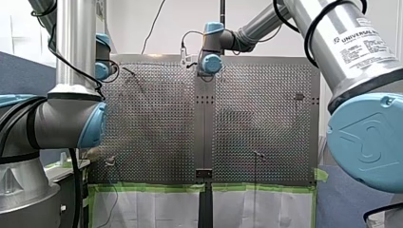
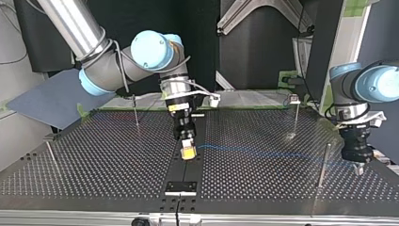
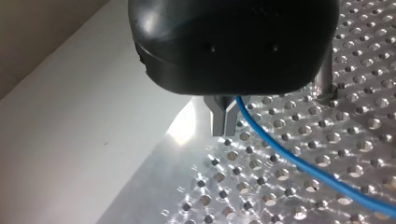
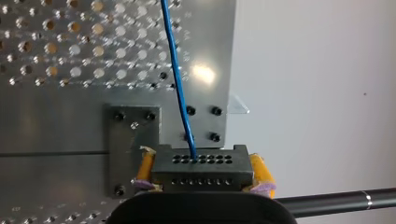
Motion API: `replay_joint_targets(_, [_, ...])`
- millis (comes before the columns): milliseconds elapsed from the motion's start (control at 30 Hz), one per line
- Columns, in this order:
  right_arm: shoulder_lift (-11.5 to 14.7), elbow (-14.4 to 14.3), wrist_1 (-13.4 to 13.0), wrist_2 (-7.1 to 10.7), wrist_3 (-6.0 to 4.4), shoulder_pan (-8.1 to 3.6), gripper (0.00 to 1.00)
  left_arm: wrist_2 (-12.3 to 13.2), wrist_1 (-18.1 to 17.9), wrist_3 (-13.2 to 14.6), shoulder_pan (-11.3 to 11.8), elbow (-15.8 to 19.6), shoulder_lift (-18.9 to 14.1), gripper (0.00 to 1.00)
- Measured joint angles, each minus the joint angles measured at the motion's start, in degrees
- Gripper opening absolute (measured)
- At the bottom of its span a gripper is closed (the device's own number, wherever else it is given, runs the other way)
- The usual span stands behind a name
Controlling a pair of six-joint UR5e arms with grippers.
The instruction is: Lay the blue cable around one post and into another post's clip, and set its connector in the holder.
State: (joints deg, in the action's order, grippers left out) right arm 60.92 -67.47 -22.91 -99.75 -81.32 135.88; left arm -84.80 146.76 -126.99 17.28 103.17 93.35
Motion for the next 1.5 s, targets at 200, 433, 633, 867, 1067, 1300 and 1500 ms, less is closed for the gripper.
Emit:
replay_joint_targets(200, [-1.2, 0.0, 0.0, 0.03, -0.02, -0.98, 0.0, 0.8, 0.0, -0.1, 0.1, -0.9, 1.2, 0.0])
replay_joint_targets(433, [-1.9, 0.0, 0.9, -0.01, -0.14, -2.24, 0.0, 0.9, 0.2, 0.0, 0.0, -1.0, 3.6, 0.0])
replay_joint_targets(633, [-2.2, -0.1, 2.7, -0.05, -0.38, -3.53, 0.0, 0.4, 0.5, 0.1, -0.4, -0.9, 4.8, 0.0])
replay_joint_targets(867, [-3.7, -0.1, 5.9, -0.5, -0.74, -4.72, 0.0, 0.3, 0.3, 0.1, -1.0, 0.2, 6.0, 0.0])
replay_joint_targets(1067, [-4.7, -1.4, 6.7, -0.97, -1.03, -5.22, 0.0, 0.5, -0.8, 1.0, -1.4, 1.1, 6.1, 0.0])
replay_joint_targets(1300, [-5.1, -4.7, 3.9, -1.07, -2.28, -5.82, 0.0, 0.1, -1.6, 1.5, -1.8, 1.8, 6.2, 0.22])
replay_joint_targets(1500, [-5.2, -7.6, 1.5, -1.12, -3.08, -6.14, 0.0, -0.6, -0.8, 1.6, -2.0, 1.9, 6.2, 0.71])
